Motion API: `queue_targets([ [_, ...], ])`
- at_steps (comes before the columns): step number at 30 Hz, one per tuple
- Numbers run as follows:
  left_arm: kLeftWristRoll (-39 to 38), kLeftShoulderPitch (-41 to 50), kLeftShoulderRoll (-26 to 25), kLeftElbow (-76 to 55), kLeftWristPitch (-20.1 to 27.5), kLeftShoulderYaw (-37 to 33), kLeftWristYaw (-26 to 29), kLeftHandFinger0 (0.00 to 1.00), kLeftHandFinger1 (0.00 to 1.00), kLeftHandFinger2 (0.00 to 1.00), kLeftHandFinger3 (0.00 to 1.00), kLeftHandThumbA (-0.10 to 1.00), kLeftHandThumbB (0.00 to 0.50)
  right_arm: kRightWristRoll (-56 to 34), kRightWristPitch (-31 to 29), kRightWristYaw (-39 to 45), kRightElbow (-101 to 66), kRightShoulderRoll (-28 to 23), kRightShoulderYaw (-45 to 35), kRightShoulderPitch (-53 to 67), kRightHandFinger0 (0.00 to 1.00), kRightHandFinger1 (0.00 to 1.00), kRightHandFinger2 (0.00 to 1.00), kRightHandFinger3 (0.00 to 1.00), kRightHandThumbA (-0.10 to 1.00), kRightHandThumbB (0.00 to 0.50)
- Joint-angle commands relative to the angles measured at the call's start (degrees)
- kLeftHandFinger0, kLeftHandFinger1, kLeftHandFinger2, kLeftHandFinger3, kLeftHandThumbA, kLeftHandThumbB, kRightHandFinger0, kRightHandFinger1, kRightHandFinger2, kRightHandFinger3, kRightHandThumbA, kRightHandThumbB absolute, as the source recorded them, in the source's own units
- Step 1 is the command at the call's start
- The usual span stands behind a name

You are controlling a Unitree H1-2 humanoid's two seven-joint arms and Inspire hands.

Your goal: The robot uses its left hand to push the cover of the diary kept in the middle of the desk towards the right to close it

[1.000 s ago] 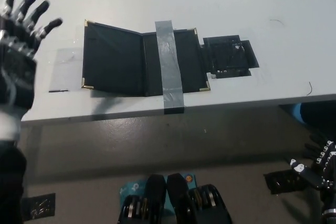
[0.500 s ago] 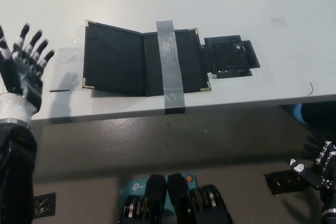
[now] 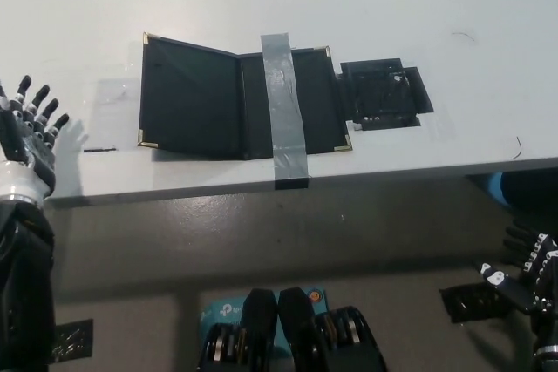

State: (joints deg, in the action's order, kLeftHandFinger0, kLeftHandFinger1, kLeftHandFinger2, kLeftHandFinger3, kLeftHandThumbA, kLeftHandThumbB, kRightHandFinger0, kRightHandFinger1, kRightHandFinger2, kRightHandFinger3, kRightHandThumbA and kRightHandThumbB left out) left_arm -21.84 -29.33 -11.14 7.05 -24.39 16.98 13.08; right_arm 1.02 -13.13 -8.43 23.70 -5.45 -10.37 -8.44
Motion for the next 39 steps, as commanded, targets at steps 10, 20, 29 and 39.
queue_targets([
  [10, 3.9, -5.4, 7.0, -1.1, 2.5, -3.6, -0.5, 1.0, 1.0, 1.0, 1.0, 1.0, 0.106, -0.5, 0.3, 0.2, -3.0, -0.7, 0.1, -1.3, 0.53, 0.67, 0.73, 0.76, 1.0, 0.434],
  [20, 3.5, -6.2, 11.2, 1.3, 4.0, -4.8, -1.4, 1.0, 1.0, 1.0, 1.0, 1.0, 0.156, -1.6, 0.7, 0.8, -2.5, -0.6, -0.1, -2.9, 0.51, 0.67, 0.72, 0.77, 1.0, 0.439],
  [29, 2.1, -2.6, 13.3, 3.9, 5.2, -1.7, -1.3, 1.0, 1.0, 1.0, 1.0, 1.0, 0.149, -1.6, 1.0, 0.7, -3.2, -0.4, -0.2, -2.2, 0.51, 0.68, 0.73, 0.79, 1.0, 0.444],
  [39, -0.8, -7.8, 9.4, -2.2, 1.8, 2.6, -1.2, 1.0, 1.0, 1.0, 1.0, 1.0, 0.178, -2.2, 0.3, 0.7, -3.4, -0.6, -0.3, -0.5, 0.53, 0.68, 0.74, 0.78, 1.0, 0.435],
])
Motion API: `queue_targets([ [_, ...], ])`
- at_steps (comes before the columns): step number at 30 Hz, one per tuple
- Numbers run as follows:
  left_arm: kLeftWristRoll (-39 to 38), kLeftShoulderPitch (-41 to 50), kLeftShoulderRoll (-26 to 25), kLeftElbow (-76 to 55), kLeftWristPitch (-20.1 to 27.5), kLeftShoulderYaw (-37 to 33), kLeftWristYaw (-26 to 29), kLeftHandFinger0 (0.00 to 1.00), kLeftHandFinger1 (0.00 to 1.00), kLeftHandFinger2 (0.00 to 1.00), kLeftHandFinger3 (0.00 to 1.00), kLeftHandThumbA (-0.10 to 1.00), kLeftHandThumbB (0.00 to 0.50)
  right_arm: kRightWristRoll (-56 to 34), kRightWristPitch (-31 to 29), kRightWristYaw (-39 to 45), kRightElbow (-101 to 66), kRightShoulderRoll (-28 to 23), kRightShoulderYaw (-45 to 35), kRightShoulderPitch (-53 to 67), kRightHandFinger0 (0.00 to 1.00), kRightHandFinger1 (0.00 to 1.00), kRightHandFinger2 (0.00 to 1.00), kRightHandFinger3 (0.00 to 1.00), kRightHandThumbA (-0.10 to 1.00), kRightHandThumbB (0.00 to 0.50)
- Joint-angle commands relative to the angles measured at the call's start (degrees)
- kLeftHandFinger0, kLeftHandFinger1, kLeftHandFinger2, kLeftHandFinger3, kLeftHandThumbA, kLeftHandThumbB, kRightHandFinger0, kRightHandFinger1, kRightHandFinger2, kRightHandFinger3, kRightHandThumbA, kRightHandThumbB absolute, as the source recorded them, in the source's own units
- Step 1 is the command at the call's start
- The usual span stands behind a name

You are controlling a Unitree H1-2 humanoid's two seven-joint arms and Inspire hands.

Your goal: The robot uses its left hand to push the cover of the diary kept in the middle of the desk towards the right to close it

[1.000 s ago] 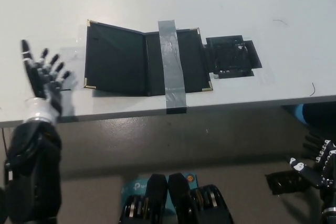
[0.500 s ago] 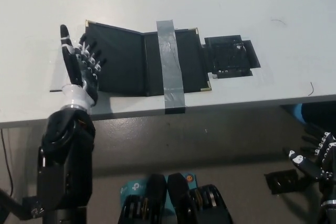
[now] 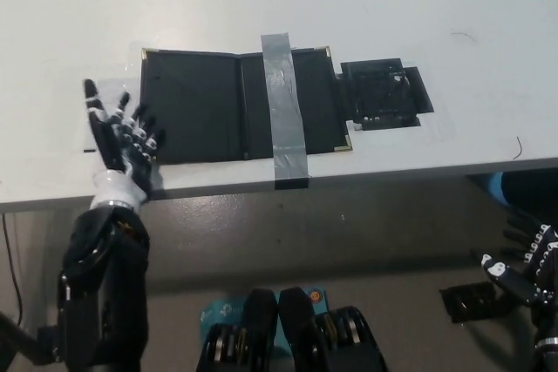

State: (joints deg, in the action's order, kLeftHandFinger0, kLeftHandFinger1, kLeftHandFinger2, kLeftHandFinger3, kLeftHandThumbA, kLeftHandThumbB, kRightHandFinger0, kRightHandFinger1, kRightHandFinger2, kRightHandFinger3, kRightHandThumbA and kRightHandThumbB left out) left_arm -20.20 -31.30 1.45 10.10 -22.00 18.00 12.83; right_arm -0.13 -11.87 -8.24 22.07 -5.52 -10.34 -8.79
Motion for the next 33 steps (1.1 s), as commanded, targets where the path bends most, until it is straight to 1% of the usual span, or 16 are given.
queue_targets([
  [1, -2.9, -6.4, -3.4, -5.7, -0.9, 2.1, -0.8, 1.0, 1.0, 1.0, 1.0, 1.0, 0.183, -1.2, -1.1, 0.6, -1.5, -0.5, -0.4, 0.0, 0.53, 0.68, 0.74, 0.78, 1.0, 0.436],
  [2, -2.9, -6.4, -3.4, -5.8, -0.9, 2.1, -0.8, 1.0, 1.0, 1.0, 1.0, 1.0, 0.184, -1.2, -1.1, 0.5, -1.6, -0.5, -0.3, 0.0, 0.53, 0.68, 0.73, 0.78, 1.0, 0.436],
  [3, -3.1, -8.2, -4.6, -6.4, -1.4, 2.7, -0.6, 1.0, 1.0, 1.0, 1.0, 1.0, 0.219, -1.4, -1.0, 0.7, -1.6, -0.6, -0.3, 0.0, 0.54, 0.69, 0.75, 0.79, 1.0, 0.46],
  [5, -3.4, -9.4, -5.3, -7.3, -1.9, 3.2, -0.3, 1.0, 1.0, 1.0, 1.0, 1.0, 0.229, -1.5, -0.6, 0.5, -1.8, -0.4, -0.4, 0.0, 0.54, 0.69, 0.75, 0.79, 1.0, 0.455],
  [6, -3.8, -10.2, -5.6, -8.2, -2.8, 3.8, 0.3, 1.0, 1.0, 1.0, 1.0, 1.0, 0.201, -1.3, -0.3, 0.3, -2.0, -0.4, -0.3, 0.1, 0.54, 0.68, 0.74, 0.79, 1.0, 0.443],
  [8, -4.0, -11.2, -7.2, -8.5, -2.6, 4.0, -0.6, 1.0, 1.0, 1.0, 1.0, 1.0, 0.204, -1.4, -0.7, 0.3, -1.6, -0.4, -0.4, -0.2, 0.53, 0.67, 0.72, 0.77, 1.0, 0.457],
  [9, -3.7, -12.2, -7.8, -8.2, -2.6, 4.2, -0.2, 1.0, 1.0, 1.0, 1.0, 1.0, 0.211, -1.4, -0.7, 0.1, -1.2, -0.4, -0.5, -0.8, 0.53, 0.67, 0.72, 0.77, 1.0, 0.449],
  [10, -2.8, -12.6, -8.2, -8.4, -2.8, 4.6, 1.1, 1.0, 1.0, 1.0, 1.0, 1.0, 0.202, -1.2, -0.7, 0.2, -1.4, -0.6, -0.3, -0.7, 0.52, 0.67, 0.72, 0.77, 1.0, 0.437],
  [14, -2.7, -11.7, -8.4, -7.9, -2.4, 5.3, 1.3, 1.0, 1.0, 1.0, 1.0, 1.0, 0.211, -1.4, -0.8, 0.3, -1.3, -0.6, -0.3, -0.8, 0.53, 0.68, 0.72, 0.76, 1.0, 0.43],
  [16, -3.9, -10.2, -7.9, -6.4, -2.0, 6.4, 1.0, 1.0, 1.0, 1.0, 1.0, 1.0, 0.193, -1.4, -0.8, 0.5, -1.2, -0.6, -0.1, -1.0, 0.54, 0.69, 0.73, 0.76, 1.0, 0.434],
  [17, -3.8, -9.3, -7.5, -5.9, -1.2, 6.4, 0.7, 1.0, 1.0, 1.0, 1.0, 1.0, 0.202, -1.4, -0.8, 0.4, -1.2, -0.5, -0.1, -1.0, 0.54, 0.68, 0.72, 0.75, 1.0, 0.43],
  [23, -2.5, -5.4, -6.9, -2.7, 0.8, 5.8, -0.4, 1.0, 1.0, 1.0, 1.0, 1.0, 0.185, -0.8, -0.5, 0.1, -1.4, -0.3, 0.2, -1.1, 0.53, 0.67, 0.71, 0.76, 1.0, 0.425],
  [27, -3.4, -3.0, -5.4, -0.4, 2.3, 6.1, -1.1, 1.0, 1.0, 1.0, 1.0, 1.0, 0.189, -1.0, 0.0, 0.2, -1.8, -0.4, 0.3, -1.0, 0.54, 0.68, 0.72, 0.77, 1.0, 0.437],
  [29, -2.6, -1.5, -4.5, -0.1, 2.8, 5.4, -1.0, 1.0, 1.0, 1.0, 1.0, 1.0, 0.17, -1.1, 0.3, 0.4, -1.9, -0.4, 0.4, -1.1, 0.53, 0.68, 0.72, 0.78, 1.0, 0.416],
  [32, -2.6, -0.1, -3.6, -0.2, 3.1, 4.9, -1.4, 1.0, 1.0, 1.0, 1.0, 1.0, 0.131, -0.7, -0.1, 0.1, -1.7, -0.5, 0.5, -1.5, 0.52, 0.67, 0.72, 0.77, 1.0, 0.427],
  [33, -2.8, 0.3, -3.3, 0.1, 3.4, 4.6, -1.9, 1.0, 1.0, 1.0, 1.0, 1.0, 0.144, -0.4, -0.1, 0.0, -1.6, -0.5, 0.6, -1.6, 0.52, 0.67, 0.72, 0.77, 1.0, 0.427],
])
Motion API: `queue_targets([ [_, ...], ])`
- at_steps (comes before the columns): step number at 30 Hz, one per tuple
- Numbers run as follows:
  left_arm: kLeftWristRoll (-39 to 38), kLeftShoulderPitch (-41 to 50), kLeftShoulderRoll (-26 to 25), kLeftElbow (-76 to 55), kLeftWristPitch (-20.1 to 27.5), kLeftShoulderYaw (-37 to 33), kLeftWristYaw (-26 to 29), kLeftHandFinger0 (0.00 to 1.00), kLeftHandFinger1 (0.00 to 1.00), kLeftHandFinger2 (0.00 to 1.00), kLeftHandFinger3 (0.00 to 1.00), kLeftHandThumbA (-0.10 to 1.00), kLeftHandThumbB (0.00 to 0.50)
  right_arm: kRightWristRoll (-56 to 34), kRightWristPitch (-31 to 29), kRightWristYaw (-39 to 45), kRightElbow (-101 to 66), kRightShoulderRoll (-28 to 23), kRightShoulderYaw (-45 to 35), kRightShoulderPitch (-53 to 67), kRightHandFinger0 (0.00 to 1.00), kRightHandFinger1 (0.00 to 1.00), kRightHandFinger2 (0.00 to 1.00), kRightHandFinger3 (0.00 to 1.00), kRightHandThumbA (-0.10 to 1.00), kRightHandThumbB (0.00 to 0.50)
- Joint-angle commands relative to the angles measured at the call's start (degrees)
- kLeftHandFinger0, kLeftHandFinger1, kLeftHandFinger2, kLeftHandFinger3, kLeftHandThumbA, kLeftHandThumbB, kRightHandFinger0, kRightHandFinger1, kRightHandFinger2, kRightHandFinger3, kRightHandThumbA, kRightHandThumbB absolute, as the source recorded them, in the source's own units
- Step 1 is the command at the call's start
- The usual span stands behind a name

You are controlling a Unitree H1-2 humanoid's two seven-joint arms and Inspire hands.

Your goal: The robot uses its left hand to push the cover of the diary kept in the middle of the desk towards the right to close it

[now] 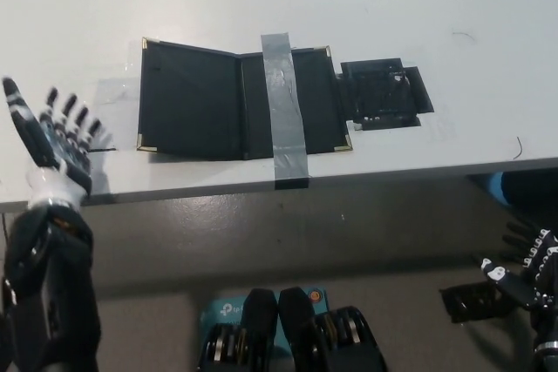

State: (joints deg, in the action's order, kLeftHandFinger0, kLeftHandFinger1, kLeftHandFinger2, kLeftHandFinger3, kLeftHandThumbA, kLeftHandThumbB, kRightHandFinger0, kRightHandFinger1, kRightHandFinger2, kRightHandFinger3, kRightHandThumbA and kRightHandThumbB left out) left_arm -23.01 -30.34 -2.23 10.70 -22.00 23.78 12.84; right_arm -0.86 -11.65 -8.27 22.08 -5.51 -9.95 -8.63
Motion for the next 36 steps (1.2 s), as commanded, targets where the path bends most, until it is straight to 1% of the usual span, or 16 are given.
queue_targets([
  [1, -0.2, -0.7, 0.8, -0.1, 3.6, -1.3, -1.9, 1.0, 1.0, 1.0, 1.0, 1.0, 0.158, -0.3, -0.1, 0.2, -1.9, -0.5, 0.0, -1.9, 0.53, 0.67, 0.72, 0.78, 1.0, 0.425],
  [7, -0.1, -0.6, 3.4, 0.7, 4.5, -2.3, -1.3, 1.0, 1.0, 1.0, 1.0, 1.0, 0.142, -0.5, 0.4, 0.4, -2.3, -0.7, 0.0, -2.5, 0.51, 0.66, 0.72, 0.78, 1.0, 0.434],
  [9, 0.0, -0.4, 4.3, 1.0, 5.0, -3.2, -1.8, 1.0, 1.0, 1.0, 1.0, 1.0, 0.181, -0.3, 0.5, 0.6, -2.4, -1.0, 0.2, -2.7, 0.52, 0.68, 0.74, 0.79, 1.0, 0.442],
  [10, 0.0, -0.4, 4.3, 1.0, 5.0, -3.2, -1.8, 1.0, 1.0, 1.0, 1.0, 1.0, 0.183, -0.3, 0.6, 0.6, -2.4, -1.0, 0.2, -2.7, 0.53, 0.68, 0.74, 0.79, 1.0, 0.442],
  [14, -0.5, -0.4, 5.8, 2.4, 6.3, -4.4, -3.2, 1.0, 1.0, 1.0, 1.0, 1.0, 0.167, -0.6, 0.5, 0.7, -2.4, -1.0, 0.1, -3.2, 0.51, 0.67, 0.73, 0.78, 1.0, 0.45],
  [15, -0.5, -0.5, 6.4, 2.6, 6.4, -4.3, -2.7, 1.0, 1.0, 1.0, 1.0, 1.0, 0.172, -0.2, 0.6, 0.6, -2.3, -1.2, 0.2, -3.4, 0.51, 0.67, 0.74, 0.78, 1.0, 0.44],
  [19, -0.8, -0.6, 7.8, 3.3, 6.8, -4.2, -2.4, 1.0, 1.0, 1.0, 1.0, 1.0, 0.152, -0.5, 1.0, 0.8, -2.5, -1.2, 0.3, -3.9, 0.49, 0.66, 0.74, 0.79, 1.0, 0.431],
  [21, -0.8, -0.4, 8.1, 3.8, 7.0, -4.2, -2.6, 1.0, 1.0, 1.0, 1.0, 1.0, 0.154, -0.7, 0.9, 0.8, -2.0, -1.1, 0.2, -4.6, 0.51, 0.68, 0.75, 0.79, 1.0, 0.445],
  [23, -1.5, 0.2, 8.8, 4.0, 6.9, -3.8, -2.5, 1.0, 1.0, 1.0, 1.0, 1.0, 0.164, -0.1, 0.5, 0.9, -1.9, -1.4, 0.5, -4.4, 0.52, 0.68, 0.76, 0.81, 1.0, 0.433],
  [26, -3.3, -0.1, 10.2, 3.6, 5.5, -2.4, -1.3, 1.0, 1.0, 1.0, 1.0, 1.0, 0.151, -0.2, 1.5, 1.0, -2.8, -1.8, 0.5, -4.4, 0.53, 0.69, 0.76, 0.82, 1.0, 0.421],
  [28, -3.4, -0.6, 11.2, 3.9, 5.5, -2.2, -0.3, 1.0, 1.0, 1.0, 1.0, 1.0, 0.146, -0.5, 1.6, 1.2, -2.9, -2.3, 0.3, -4.3, 0.51, 0.68, 0.75, 0.81, 1.0, 0.45],
  [29, -3.6, -1.1, 11.6, 3.9, 5.5, -2.1, -0.1, 1.0, 1.0, 1.0, 1.0, 1.0, 0.139, -0.6, 1.9, 1.2, -3.2, -2.3, 0.3, -4.2, 0.52, 0.69, 0.75, 0.82, 1.0, 0.442],
  [31, -3.8, -1.7, 12.3, 3.4, 5.2, -2.2, 0.0, 1.0, 1.0, 1.0, 1.0, 1.0, 0.144, -0.9, 1.6, 1.4, -2.8, -2.3, 0.3, -4.1, 0.52, 0.69, 0.75, 0.82, 1.0, 0.447],
  [33, -3.6, -2.8, 13.2, 2.7, 4.8, -3.4, -0.4, 1.0, 1.0, 1.0, 1.0, 1.0, 0.188, 0.0, 1.8, 1.2, -3.3, -2.4, 0.7, -3.6, 0.53, 0.7, 0.76, 0.83, 1.0, 0.432],
  [35, -1.8, -4.2, 13.7, 2.9, 5.1, -5.9, -1.2, 1.0, 1.0, 1.0, 1.0, 1.0, 0.177, 0.2, 1.5, 1.0, -3.2, -2.1, 0.8, -3.3, 0.52, 0.68, 0.75, 0.82, 1.0, 0.428],
  [36, -0.3, -5.0, 14.0, 3.2, 5.4, -7.4, -1.3, 1.0, 1.0, 1.0, 1.0, 1.0, 0.186, 0.0, 1.5, 0.9, -3.2, -1.9, 0.7, -3.4, 0.51, 0.68, 0.74, 0.81, 1.0, 0.425],
])
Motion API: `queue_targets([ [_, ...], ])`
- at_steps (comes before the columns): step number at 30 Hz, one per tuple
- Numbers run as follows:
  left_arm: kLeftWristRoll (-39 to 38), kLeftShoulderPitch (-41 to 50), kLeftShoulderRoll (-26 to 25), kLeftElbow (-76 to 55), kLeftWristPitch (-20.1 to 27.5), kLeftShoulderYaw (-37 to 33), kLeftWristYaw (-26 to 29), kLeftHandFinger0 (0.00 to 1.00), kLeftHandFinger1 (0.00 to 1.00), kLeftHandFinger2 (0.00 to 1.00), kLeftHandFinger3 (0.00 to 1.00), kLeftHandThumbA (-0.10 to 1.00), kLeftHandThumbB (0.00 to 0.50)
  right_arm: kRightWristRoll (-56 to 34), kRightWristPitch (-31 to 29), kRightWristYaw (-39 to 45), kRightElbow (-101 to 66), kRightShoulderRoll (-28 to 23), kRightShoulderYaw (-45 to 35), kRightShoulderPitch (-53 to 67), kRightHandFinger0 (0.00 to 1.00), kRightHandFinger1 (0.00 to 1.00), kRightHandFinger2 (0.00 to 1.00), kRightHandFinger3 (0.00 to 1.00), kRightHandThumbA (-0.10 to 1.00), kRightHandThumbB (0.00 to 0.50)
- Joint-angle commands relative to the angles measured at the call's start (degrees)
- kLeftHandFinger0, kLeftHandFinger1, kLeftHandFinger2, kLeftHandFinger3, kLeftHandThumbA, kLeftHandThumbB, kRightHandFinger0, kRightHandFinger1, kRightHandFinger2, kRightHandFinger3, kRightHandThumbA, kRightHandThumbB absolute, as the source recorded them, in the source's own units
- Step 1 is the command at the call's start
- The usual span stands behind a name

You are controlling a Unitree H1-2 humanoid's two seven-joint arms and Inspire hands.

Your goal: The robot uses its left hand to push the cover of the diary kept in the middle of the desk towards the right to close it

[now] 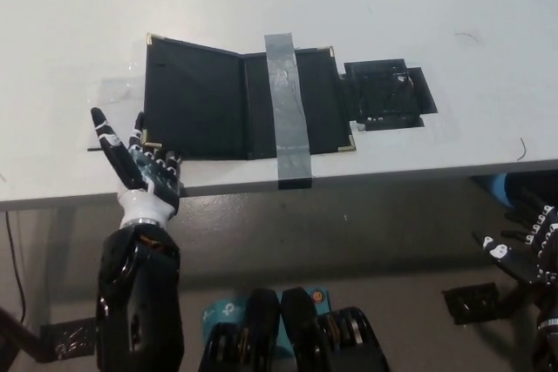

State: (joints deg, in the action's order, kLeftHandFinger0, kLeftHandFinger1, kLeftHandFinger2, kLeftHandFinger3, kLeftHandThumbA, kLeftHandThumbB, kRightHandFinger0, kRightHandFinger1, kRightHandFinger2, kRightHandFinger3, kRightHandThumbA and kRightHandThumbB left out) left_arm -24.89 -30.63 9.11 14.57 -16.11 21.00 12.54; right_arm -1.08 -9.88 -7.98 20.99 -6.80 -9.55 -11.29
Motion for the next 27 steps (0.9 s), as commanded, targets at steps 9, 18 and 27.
queue_targets([
  [9, 10.6, -6.5, 1.8, 1.8, 1.4, -18.0, -3.6, 1.0, 1.0, 1.0, 1.0, 1.0, 0.242, -0.5, 0.8, 1.6, -2.9, -0.9, 0.8, -1.3, 0.5, 0.69, 0.76, 0.83, 1.0, 0.435],
  [18, 27.3, -8.1, -6.8, 7.2, 7.1, -38.0, -7.3, 1.0, 1.0, 1.0, 1.0, 1.0, 0.152, 0.5, 0.8, 1.9, -2.9, -0.9, 1.6, -1.4, 0.53, 0.7, 0.78, 0.84, 1.0, 0.434],
  [27, 46.9, -10.8, -17.6, 10.8, 3.7, -58.6, -9.2, 1.0, 1.0, 1.0, 1.0, 1.0, 0.208, 0.4, 0.6, 1.9, -2.5, -0.9, 1.8, -1.6, 0.52, 0.69, 0.77, 0.84, 1.0, 0.412],
])
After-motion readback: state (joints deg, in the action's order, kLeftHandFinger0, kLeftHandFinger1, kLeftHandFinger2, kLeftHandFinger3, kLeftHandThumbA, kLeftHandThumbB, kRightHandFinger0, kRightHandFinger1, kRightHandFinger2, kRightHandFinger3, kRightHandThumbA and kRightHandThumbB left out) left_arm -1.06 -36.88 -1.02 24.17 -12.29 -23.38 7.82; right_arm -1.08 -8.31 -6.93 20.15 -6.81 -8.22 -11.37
